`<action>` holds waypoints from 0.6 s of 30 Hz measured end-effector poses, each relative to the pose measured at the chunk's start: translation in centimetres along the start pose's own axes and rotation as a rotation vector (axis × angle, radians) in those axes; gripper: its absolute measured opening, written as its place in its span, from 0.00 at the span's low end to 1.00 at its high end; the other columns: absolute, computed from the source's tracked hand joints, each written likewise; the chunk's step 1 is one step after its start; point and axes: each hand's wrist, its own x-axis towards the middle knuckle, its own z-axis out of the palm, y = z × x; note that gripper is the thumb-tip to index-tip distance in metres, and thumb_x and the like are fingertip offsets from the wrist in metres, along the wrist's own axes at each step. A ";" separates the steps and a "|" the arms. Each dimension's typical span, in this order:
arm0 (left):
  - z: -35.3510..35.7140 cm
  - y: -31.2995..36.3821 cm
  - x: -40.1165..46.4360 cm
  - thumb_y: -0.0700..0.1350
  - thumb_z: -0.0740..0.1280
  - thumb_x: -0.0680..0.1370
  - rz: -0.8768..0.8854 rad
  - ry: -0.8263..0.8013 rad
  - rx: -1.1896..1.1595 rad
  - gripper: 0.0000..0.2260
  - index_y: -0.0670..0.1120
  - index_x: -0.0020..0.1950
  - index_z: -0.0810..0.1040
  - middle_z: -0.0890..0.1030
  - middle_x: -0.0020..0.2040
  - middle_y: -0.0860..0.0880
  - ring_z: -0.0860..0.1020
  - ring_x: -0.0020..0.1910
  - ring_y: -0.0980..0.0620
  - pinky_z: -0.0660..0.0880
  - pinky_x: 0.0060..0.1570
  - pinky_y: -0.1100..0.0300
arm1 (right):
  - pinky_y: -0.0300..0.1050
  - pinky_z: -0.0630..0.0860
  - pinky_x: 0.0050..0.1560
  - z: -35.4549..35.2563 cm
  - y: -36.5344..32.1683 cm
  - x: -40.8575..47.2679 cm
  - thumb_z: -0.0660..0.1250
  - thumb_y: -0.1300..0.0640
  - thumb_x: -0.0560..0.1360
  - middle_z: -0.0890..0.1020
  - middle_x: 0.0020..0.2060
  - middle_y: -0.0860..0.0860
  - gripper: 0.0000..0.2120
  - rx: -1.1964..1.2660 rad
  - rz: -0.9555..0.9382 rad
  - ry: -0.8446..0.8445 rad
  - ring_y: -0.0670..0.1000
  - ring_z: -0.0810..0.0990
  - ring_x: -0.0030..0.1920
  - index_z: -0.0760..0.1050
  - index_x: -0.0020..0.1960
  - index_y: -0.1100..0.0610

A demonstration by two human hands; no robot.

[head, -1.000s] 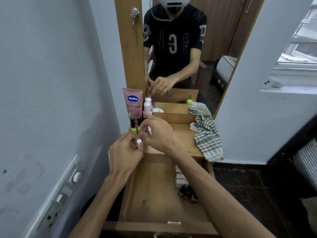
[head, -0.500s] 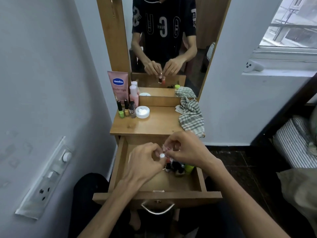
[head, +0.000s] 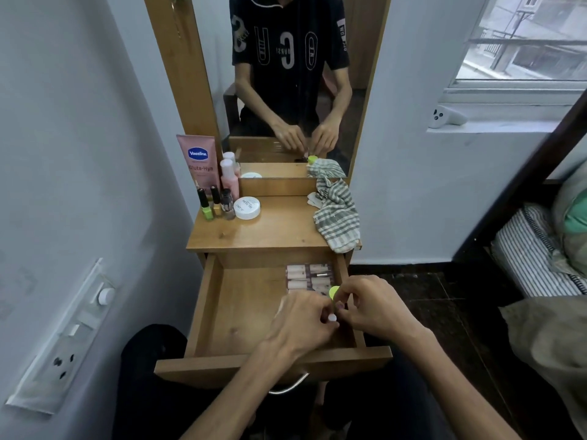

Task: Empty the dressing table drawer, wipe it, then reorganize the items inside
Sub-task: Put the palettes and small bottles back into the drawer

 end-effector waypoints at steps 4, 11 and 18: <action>0.6 -0.1 0.6 0.48 0.73 0.71 0.082 -0.033 0.013 0.08 0.54 0.48 0.86 0.84 0.45 0.57 0.79 0.40 0.57 0.65 0.38 0.64 | 0.30 0.66 0.41 0.5 0.4 -0.2 0.74 0.50 0.72 0.81 0.42 0.39 0.03 0.003 -0.005 0.015 0.39 0.74 0.40 0.83 0.44 0.43; 1.2 -0.5 0.7 0.43 0.71 0.71 0.118 -0.075 0.079 0.11 0.54 0.52 0.84 0.83 0.47 0.55 0.79 0.44 0.51 0.65 0.38 0.60 | 0.41 0.76 0.45 1.1 0.8 -1.0 0.73 0.57 0.72 0.80 0.45 0.42 0.04 -0.013 0.026 -0.011 0.45 0.78 0.46 0.84 0.44 0.48; 1.6 -0.6 0.9 0.46 0.69 0.75 0.151 -0.076 0.156 0.05 0.47 0.49 0.82 0.83 0.47 0.51 0.81 0.45 0.49 0.65 0.40 0.59 | 0.41 0.77 0.44 1.4 1.2 -1.7 0.72 0.55 0.71 0.79 0.40 0.40 0.04 0.002 0.042 -0.037 0.44 0.77 0.44 0.82 0.41 0.46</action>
